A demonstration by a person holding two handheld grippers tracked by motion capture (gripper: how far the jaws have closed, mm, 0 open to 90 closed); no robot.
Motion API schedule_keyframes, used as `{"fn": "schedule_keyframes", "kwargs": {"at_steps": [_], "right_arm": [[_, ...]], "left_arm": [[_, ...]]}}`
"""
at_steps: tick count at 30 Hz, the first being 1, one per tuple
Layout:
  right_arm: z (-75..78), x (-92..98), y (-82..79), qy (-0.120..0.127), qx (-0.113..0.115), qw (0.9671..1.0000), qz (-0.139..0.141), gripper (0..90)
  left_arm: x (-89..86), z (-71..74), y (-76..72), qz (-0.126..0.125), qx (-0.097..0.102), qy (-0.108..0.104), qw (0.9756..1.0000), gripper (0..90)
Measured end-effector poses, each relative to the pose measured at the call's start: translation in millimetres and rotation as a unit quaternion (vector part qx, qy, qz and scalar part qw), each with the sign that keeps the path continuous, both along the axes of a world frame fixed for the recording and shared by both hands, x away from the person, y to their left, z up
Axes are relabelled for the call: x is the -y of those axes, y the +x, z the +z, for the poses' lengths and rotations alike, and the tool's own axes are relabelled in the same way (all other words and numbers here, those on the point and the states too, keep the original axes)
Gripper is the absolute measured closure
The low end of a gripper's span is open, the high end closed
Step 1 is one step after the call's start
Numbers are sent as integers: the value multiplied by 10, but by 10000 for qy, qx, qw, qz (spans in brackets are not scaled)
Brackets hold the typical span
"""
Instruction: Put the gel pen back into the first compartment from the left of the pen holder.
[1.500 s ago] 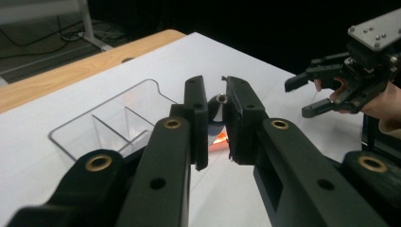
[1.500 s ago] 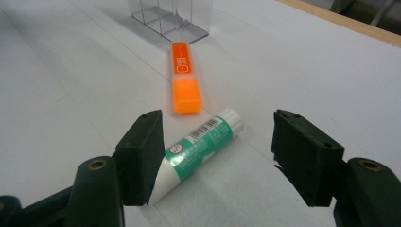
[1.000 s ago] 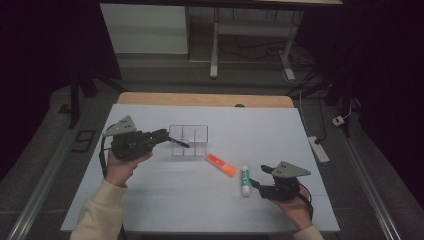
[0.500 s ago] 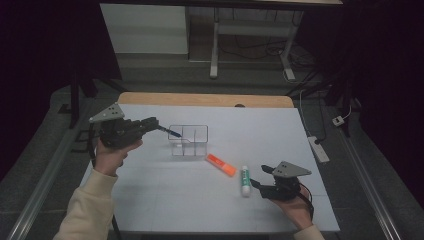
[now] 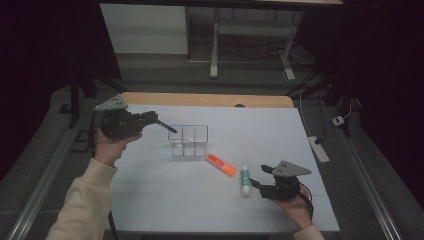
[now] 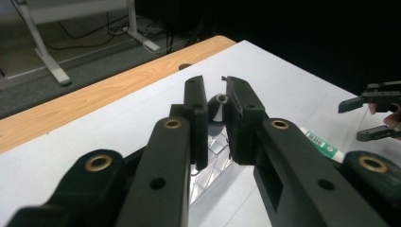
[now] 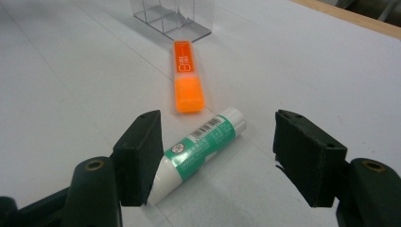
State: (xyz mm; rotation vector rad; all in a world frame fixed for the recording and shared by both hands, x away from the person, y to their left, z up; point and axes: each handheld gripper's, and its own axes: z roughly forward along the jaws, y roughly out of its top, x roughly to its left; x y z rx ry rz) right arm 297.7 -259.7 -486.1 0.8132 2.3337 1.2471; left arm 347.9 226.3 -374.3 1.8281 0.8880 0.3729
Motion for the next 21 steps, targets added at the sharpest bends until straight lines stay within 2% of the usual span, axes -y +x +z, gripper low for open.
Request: {"fn": "schedule_keyframes", "kwargs": {"at_steps": [8, 12, 18, 21], "right_arm": [[-7, 4, 3, -39, -21, 10000, 16, 327], [-11, 3, 3, -37, -23, 10000, 3, 327], [-16, -6, 6, -24, -22, 10000, 39, 324], [-9, -1, 2, -32, -32, 10000, 7, 323]], "left_arm": [[52, -6, 122, -14, -206, 199, 9996, 795], [128, -33, 155, -21, -267, 493, 9984, 794], [233, -98, 241, -102, -444, 640, 9969, 792], [276, -112, 265, -134, -471, 676, 9965, 792]]}}
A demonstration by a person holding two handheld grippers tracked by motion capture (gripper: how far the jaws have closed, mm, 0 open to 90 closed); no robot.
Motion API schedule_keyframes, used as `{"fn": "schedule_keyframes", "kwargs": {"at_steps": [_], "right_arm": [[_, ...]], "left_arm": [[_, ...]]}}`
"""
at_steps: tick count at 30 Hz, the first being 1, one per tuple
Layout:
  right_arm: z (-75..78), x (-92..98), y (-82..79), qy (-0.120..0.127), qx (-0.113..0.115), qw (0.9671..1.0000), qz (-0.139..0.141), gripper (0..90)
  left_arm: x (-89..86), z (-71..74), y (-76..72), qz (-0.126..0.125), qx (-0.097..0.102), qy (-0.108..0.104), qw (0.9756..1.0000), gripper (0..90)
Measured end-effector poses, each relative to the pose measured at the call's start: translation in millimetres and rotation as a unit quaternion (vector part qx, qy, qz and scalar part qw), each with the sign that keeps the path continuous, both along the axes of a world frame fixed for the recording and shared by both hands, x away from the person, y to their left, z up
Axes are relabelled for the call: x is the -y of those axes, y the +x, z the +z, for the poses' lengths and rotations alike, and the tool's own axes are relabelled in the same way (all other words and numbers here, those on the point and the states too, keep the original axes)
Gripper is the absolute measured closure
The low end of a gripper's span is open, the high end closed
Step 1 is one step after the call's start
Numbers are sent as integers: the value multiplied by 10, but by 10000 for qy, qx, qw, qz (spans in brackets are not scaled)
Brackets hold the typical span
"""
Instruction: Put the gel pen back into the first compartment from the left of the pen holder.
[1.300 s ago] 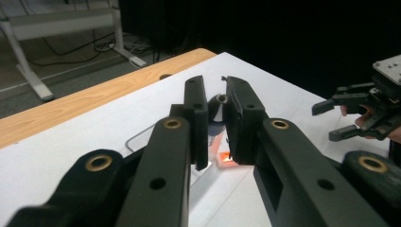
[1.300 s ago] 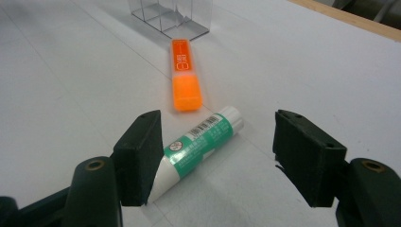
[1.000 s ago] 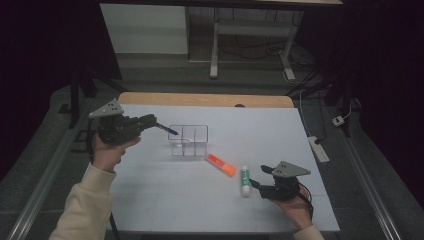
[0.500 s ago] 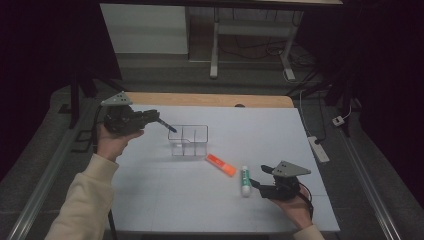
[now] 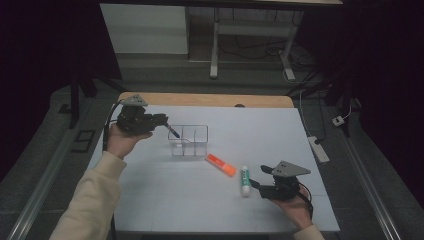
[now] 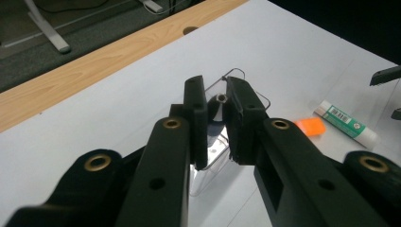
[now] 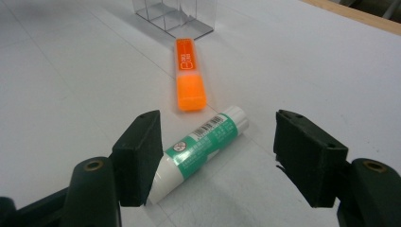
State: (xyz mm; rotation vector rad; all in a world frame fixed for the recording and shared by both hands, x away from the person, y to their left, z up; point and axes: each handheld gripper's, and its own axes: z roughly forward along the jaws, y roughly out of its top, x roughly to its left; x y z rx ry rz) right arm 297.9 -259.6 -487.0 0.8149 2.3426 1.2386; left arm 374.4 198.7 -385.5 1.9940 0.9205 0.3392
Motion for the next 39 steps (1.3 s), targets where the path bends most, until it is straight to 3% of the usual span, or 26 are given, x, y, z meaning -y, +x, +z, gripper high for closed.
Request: {"fn": "schedule_keyframes", "kwargs": {"at_steps": [5, 6, 8, 12, 23, 29, 39], "right_arm": [[1, 11, 9, 20, -6, 10000, 25, 322], [-1, 10, 9, 16, 2, 10000, 13, 322], [-3, 8, 8, 16, -8, 10000, 16, 322], [1, 12, 7, 23, -9, 10000, 34, 321], [0, 11, 11, 28, -3, 10000, 19, 321], [-1, 24, 18, -14, 9, 10000, -17, 321], [1, 34, 32, 34, -18, 10000, 0, 321]], "left_arm": [[84, -45, 35, 25, 40, 107, 9999, 779], [95, -50, 37, 67, 80, 95, 9999, 733], [123, -55, 45, 119, 104, 90, 9998, 530], [130, -63, 5, 212, 174, -9, 9996, 385], [-18, -182, -294, 260, 409, -389, 9981, 383], [-102, -316, -531, 279, 511, -390, 9975, 388], [-176, -602, -771, 221, 273, -337, 9988, 394]]}}
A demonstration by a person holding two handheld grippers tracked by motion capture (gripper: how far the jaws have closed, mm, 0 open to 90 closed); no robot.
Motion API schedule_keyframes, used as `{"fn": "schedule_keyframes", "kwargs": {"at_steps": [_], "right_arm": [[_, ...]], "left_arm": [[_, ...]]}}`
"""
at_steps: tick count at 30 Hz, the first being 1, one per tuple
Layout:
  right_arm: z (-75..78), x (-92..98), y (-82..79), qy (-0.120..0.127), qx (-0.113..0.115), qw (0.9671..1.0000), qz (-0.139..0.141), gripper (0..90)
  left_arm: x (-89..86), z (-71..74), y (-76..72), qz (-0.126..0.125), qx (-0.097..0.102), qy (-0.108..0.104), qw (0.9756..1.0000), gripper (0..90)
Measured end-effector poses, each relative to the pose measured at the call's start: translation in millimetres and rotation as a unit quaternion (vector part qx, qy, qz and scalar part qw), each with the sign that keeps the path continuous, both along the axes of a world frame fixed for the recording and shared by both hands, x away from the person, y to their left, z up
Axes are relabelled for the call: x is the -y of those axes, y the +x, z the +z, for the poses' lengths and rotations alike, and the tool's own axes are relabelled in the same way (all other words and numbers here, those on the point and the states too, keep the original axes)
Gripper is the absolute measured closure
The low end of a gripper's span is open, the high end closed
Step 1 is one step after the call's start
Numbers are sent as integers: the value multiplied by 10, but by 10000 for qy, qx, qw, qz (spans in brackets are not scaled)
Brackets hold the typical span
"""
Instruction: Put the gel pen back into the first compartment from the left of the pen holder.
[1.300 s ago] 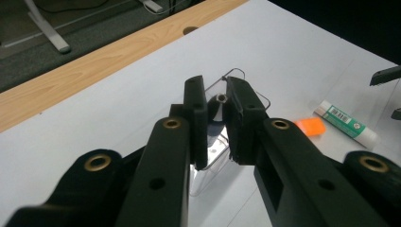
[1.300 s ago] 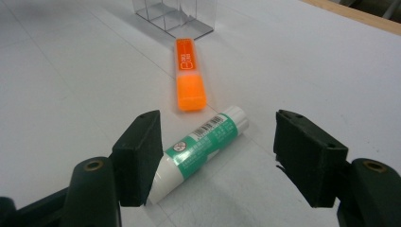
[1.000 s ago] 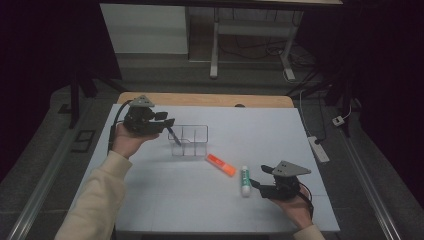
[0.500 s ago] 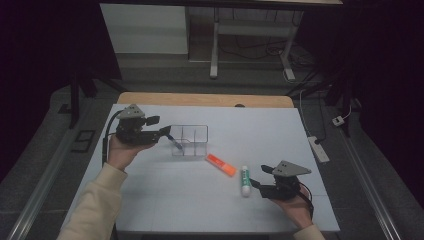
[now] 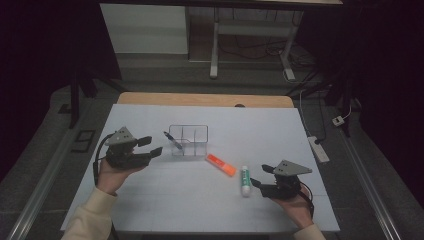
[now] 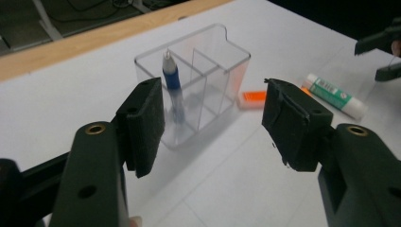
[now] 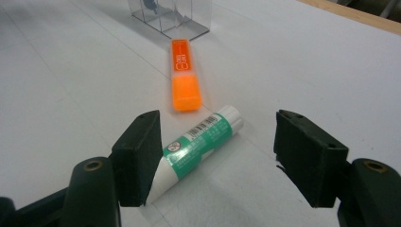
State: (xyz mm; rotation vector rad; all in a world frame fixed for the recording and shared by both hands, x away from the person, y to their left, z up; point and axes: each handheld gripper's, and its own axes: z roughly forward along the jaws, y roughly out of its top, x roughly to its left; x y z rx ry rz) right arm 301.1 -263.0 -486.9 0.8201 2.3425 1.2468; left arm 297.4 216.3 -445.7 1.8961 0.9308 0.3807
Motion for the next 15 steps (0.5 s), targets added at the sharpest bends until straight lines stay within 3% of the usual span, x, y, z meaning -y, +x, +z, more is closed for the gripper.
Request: {"fn": "schedule_keyframes", "kwargs": {"at_steps": [5, 15], "right_arm": [[-7, -4, -3, 5, -29, 10000, -4, 321], [-12, 5, 3, -23, -25, 10000, 40, 321]], "left_arm": [[15, -140, -63, -9, -123, 157, 9998, 394], [-8, -275, -195, -71, -193, 198, 9996, 391]]}}
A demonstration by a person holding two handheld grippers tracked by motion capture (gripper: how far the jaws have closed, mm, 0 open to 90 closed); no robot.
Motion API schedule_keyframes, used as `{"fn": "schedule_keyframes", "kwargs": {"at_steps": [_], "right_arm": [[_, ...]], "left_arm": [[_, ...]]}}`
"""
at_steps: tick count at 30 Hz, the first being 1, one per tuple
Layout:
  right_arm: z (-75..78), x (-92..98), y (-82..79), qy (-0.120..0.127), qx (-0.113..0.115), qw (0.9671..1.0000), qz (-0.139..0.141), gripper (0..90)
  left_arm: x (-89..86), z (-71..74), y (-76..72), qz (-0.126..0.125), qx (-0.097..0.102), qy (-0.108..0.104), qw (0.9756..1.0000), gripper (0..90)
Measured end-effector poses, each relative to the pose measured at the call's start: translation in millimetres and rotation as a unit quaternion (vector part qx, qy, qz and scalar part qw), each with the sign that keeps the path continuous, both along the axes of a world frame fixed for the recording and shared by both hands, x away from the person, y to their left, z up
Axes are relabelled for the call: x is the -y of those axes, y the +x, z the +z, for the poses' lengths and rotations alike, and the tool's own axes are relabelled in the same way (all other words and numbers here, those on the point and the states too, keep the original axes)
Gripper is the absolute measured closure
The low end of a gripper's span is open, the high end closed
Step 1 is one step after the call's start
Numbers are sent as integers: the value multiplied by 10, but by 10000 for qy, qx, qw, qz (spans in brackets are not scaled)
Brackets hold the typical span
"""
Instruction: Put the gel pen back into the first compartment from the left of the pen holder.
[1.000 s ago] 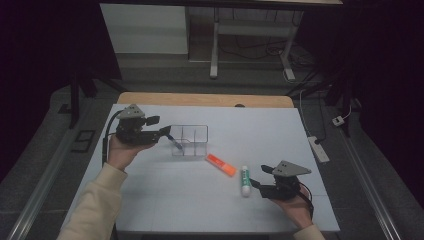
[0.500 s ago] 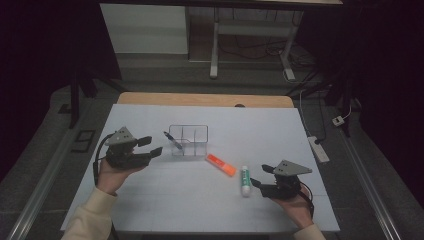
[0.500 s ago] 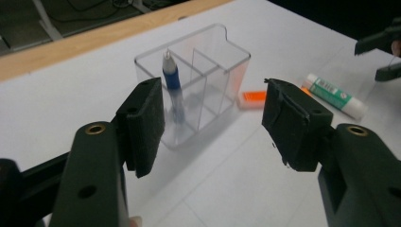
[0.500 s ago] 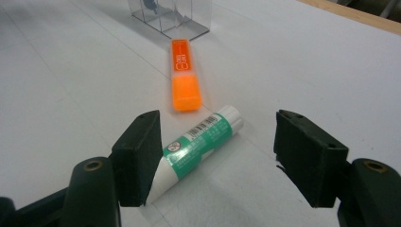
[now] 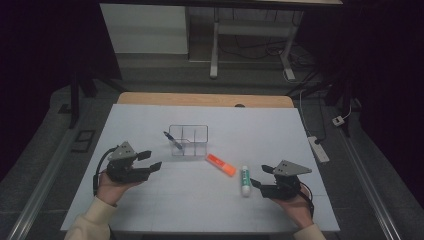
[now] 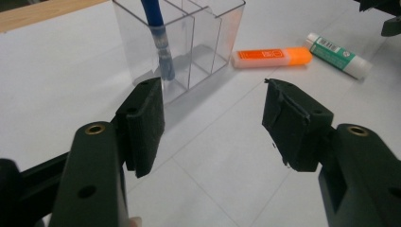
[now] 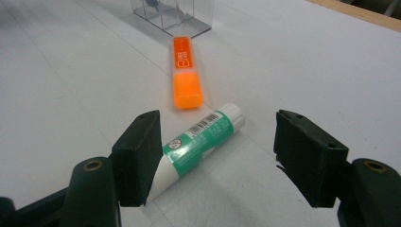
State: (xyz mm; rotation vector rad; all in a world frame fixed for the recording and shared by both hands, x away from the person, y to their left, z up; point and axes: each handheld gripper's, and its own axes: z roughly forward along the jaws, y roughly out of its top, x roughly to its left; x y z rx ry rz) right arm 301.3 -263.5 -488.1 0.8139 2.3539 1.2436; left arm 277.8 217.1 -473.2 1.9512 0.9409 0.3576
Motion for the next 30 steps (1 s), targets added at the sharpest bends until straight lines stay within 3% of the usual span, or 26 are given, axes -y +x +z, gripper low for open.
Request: {"fn": "schedule_keyframes", "kwargs": {"at_steps": [8, 11, 30], "right_arm": [[7, 32, 8, 25, 0, 10000, -11, 321], [7, 40, 12, 25, 1, 10000, -16, 321], [29, 27, 9, 60, -6, 10000, 2, 321]], "left_arm": [[-79, -112, -132, 126, -49, 35, 9999, 387], [-81, -150, -173, 132, -35, 144, 9998, 387], [9, -199, -175, -24, -97, 320, 9994, 374]]}}
